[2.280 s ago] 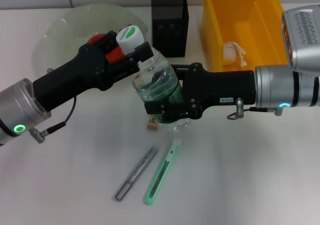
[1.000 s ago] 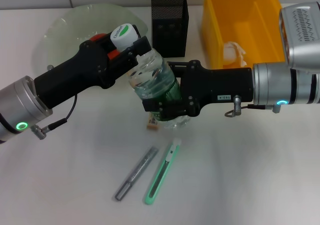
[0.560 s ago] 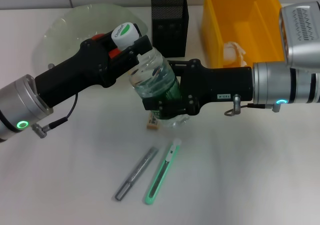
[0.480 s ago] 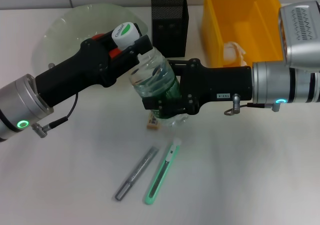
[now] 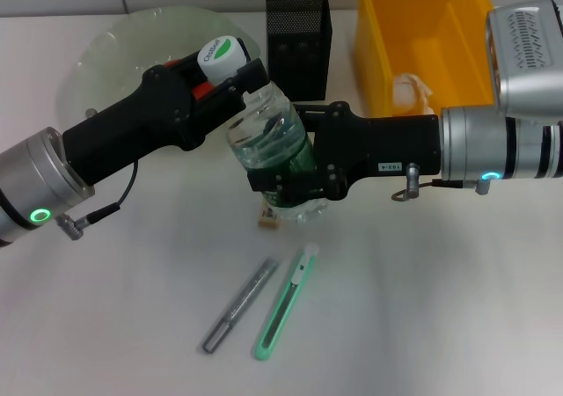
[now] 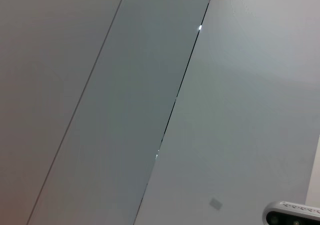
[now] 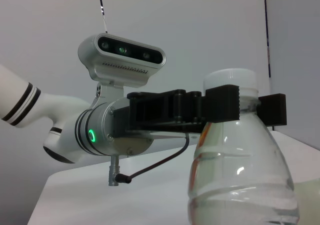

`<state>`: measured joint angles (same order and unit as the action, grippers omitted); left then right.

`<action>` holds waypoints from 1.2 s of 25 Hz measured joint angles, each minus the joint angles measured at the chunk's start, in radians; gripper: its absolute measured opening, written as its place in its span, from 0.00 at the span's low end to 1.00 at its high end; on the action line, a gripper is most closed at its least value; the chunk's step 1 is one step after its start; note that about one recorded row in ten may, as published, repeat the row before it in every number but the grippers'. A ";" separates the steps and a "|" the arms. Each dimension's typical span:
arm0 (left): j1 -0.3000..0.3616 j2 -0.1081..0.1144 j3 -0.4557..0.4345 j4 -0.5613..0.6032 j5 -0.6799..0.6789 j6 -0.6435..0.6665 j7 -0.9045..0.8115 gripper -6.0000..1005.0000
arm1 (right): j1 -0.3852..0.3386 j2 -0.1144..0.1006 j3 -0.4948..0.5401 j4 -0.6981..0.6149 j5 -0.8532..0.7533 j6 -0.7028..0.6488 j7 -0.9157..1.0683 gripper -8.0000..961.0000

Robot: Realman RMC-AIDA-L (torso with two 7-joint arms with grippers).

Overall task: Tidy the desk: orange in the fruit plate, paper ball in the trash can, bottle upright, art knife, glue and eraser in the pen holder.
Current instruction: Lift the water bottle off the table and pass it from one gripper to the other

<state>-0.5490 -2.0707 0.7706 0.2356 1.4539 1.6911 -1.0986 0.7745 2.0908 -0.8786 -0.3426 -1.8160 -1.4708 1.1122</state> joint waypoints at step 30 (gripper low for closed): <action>-0.005 0.004 -0.049 0.009 0.000 -0.003 -0.004 0.48 | 0.001 0.000 -0.006 -0.002 0.000 0.066 -0.021 0.85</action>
<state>-0.5538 -2.0667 0.7220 0.2451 1.4542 1.6880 -1.1029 0.7755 2.0908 -0.8844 -0.3444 -1.8162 -1.4048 1.0910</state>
